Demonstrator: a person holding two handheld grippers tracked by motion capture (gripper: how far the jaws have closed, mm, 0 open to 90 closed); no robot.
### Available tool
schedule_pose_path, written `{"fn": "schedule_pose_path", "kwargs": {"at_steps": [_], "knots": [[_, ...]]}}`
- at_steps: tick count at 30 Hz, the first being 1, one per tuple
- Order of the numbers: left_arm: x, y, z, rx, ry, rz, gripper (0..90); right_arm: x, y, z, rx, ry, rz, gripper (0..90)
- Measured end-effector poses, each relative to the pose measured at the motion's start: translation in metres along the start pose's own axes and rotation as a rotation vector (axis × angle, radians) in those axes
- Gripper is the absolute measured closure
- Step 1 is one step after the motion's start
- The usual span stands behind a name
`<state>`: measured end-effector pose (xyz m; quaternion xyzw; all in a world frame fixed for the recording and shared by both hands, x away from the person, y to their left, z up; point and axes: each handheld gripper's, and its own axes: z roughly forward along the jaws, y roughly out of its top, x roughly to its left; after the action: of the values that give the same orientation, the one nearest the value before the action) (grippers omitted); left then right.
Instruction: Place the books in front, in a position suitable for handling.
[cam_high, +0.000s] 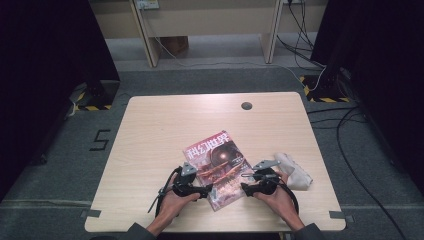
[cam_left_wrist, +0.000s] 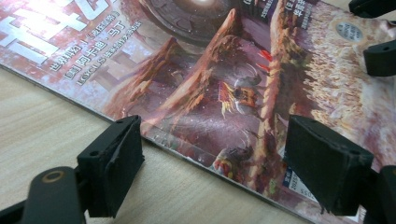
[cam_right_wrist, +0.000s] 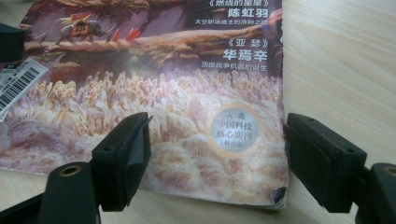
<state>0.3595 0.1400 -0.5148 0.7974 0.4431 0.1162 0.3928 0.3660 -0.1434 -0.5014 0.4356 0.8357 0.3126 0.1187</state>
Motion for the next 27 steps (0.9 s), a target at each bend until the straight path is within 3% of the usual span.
{"fn": "schedule_pose_path", "kwargs": {"at_steps": [10,19,27], "knots": [[0.000,0.002,0.001,0.004,0.006,-0.007,18.1,0.005,-0.006,-0.003,-0.002,0.008,0.003,23.6],[0.002,0.009,0.009,0.008,0.009,0.027,19.3,0.008,-0.012,-0.008,0.002,0.010,0.005,21.4],[0.006,0.019,0.019,0.003,0.009,0.046,22.2,0.017,-0.022,-0.014,0.016,0.005,-0.035,18.9]]}}
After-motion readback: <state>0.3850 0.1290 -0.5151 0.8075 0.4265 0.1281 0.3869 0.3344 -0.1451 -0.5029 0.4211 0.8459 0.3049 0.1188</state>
